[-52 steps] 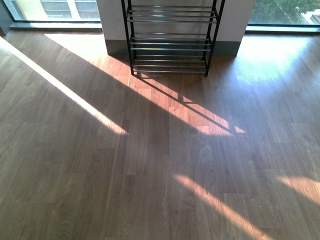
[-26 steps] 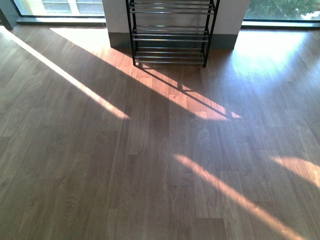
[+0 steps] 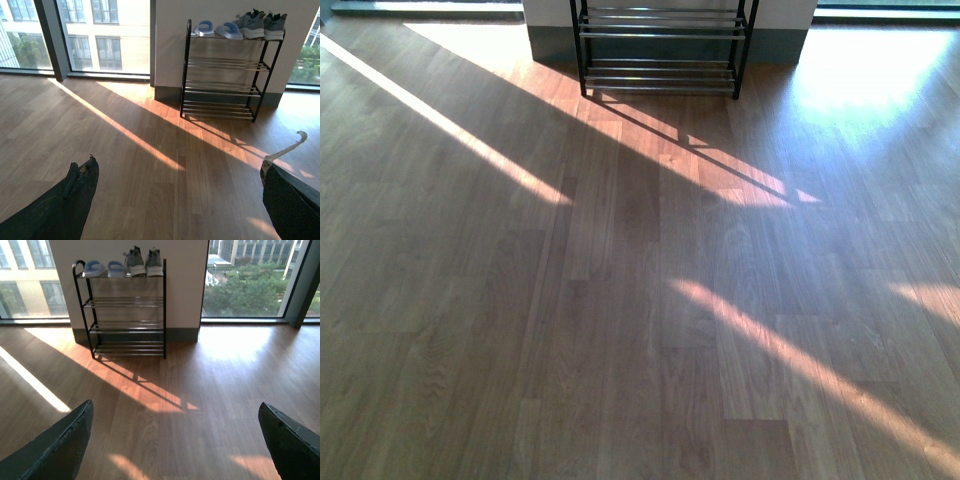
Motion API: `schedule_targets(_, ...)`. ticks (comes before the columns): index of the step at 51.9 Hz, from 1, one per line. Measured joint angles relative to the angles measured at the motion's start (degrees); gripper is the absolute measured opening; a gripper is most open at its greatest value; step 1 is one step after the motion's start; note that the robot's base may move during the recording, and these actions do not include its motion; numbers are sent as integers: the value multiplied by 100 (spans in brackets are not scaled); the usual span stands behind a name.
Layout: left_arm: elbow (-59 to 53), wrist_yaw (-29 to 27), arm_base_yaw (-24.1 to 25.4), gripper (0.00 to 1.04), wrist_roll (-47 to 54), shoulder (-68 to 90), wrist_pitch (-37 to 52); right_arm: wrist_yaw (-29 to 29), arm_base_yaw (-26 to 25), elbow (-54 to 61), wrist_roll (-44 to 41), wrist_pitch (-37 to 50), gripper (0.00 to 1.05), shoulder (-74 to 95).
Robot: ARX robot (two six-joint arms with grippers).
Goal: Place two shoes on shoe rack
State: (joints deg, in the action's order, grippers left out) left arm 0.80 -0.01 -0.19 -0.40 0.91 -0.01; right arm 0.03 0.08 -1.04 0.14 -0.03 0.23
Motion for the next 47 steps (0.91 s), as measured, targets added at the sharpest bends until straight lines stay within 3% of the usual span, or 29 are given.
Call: schedule_targets(47,0,0,0,95,2,0,0,0,0,0,0,0,96,0)
